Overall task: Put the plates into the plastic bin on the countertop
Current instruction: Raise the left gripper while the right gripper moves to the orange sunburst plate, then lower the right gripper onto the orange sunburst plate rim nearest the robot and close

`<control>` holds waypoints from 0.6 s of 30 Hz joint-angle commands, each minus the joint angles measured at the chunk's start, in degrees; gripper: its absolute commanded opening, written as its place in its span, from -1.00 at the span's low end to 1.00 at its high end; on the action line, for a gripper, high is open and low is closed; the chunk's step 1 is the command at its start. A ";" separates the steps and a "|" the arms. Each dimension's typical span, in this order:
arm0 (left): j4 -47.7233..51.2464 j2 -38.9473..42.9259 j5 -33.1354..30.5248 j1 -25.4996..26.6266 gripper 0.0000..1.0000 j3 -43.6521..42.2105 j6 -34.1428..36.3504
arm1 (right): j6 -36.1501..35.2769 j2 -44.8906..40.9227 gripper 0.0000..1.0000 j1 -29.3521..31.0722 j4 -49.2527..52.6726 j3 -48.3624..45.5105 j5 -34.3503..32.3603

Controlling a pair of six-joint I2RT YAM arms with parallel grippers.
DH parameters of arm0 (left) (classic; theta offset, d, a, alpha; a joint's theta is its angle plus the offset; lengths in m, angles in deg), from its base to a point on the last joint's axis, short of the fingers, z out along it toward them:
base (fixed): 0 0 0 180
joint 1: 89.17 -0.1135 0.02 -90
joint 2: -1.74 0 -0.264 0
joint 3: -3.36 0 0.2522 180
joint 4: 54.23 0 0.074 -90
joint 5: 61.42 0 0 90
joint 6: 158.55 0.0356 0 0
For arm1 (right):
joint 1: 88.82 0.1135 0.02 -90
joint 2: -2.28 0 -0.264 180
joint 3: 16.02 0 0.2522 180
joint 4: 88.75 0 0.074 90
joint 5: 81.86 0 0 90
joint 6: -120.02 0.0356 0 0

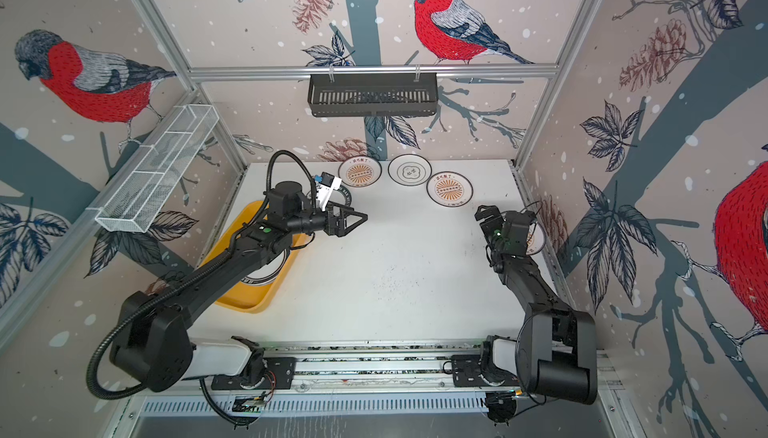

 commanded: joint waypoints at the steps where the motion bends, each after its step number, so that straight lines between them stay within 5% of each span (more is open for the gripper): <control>1: -1.15 0.18 0.44 0.29 0.92 0.44 0.79 | 1.09 -0.27 0.99 -3.69 2.44 -1.24 2.36; 18: 0.59 0.12 -1.21 0.66 0.92 0.52 2.17 | 1.49 5.16 0.95 -21.27 -2.79 -6.66 14.67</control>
